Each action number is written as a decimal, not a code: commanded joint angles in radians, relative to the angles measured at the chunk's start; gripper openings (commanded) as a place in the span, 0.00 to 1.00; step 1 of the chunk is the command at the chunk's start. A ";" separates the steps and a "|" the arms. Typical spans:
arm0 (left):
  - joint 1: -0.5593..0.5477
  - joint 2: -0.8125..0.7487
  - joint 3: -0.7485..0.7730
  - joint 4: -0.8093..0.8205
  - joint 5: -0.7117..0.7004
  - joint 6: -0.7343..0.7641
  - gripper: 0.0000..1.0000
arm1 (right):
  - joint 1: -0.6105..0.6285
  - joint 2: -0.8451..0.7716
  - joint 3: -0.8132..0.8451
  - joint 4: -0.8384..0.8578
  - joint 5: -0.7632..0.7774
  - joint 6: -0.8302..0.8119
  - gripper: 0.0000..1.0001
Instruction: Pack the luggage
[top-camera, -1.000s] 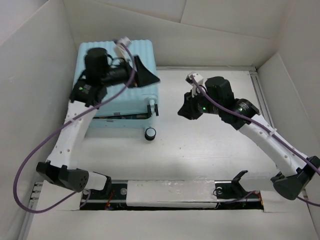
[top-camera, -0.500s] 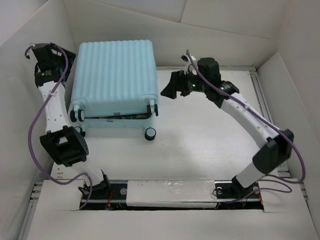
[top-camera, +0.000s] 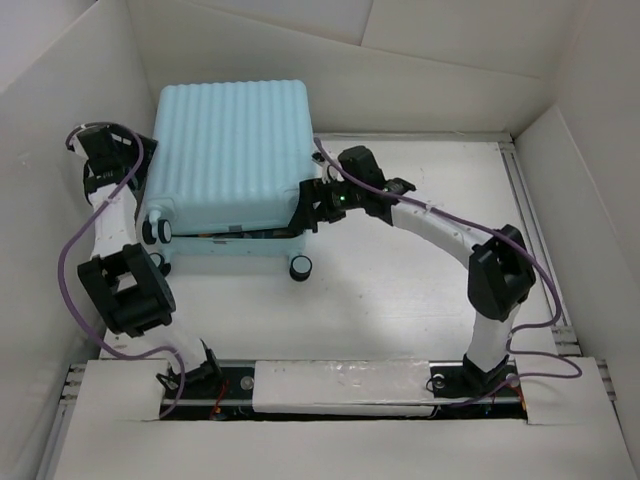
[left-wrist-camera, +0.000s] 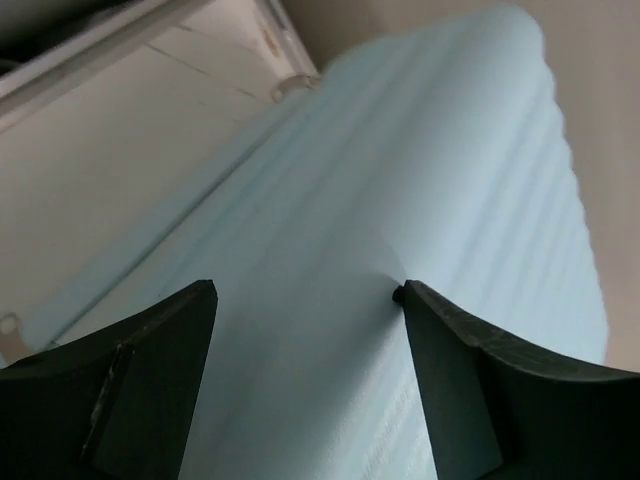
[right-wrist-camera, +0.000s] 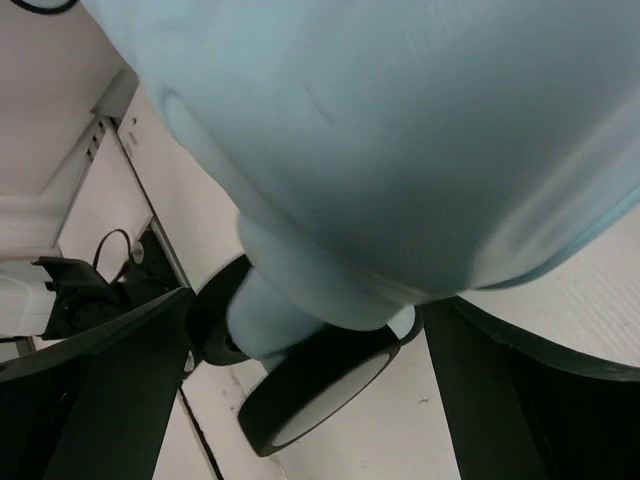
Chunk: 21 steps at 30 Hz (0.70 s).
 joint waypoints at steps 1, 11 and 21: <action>-0.069 -0.045 -0.222 -0.035 0.153 0.081 0.67 | 0.015 -0.032 -0.102 0.056 -0.021 -0.001 0.99; -0.389 -0.281 -0.552 -0.045 0.172 0.081 0.21 | -0.081 -0.309 -0.277 -0.011 0.183 -0.083 0.19; -0.856 -0.777 -0.818 -0.198 0.132 -0.304 0.09 | -0.293 -0.748 -0.411 -0.401 0.363 -0.203 0.43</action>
